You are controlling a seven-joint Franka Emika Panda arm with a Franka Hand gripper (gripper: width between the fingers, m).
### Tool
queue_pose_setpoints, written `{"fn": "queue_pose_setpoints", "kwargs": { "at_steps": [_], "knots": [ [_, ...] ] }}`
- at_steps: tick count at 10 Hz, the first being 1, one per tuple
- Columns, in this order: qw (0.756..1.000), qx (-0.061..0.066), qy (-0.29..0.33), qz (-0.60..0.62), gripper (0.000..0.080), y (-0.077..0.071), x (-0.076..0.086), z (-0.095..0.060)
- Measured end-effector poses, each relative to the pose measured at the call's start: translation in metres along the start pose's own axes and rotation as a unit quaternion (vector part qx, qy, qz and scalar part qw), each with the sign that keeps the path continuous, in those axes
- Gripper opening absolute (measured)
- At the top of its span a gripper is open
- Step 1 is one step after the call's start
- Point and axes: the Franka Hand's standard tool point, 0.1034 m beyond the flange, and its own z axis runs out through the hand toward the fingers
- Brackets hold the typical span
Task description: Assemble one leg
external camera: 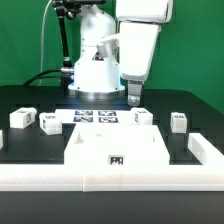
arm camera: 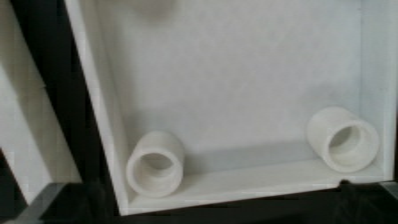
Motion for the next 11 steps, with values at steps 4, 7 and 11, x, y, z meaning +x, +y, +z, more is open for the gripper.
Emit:
{"fn": "queue_pose_setpoints", "kwargs": {
  "at_steps": [4, 7, 11],
  "knots": [
    [1.000, 0.007, -0.004, -0.022, 0.0650, -0.015, -0.005, 0.011],
    [0.999, 0.018, -0.001, -0.036, 0.0650, -0.045, -0.018, 0.037],
    [0.999, 0.024, 0.004, -0.037, 0.0650, -0.078, -0.024, 0.058]
  ]
}}
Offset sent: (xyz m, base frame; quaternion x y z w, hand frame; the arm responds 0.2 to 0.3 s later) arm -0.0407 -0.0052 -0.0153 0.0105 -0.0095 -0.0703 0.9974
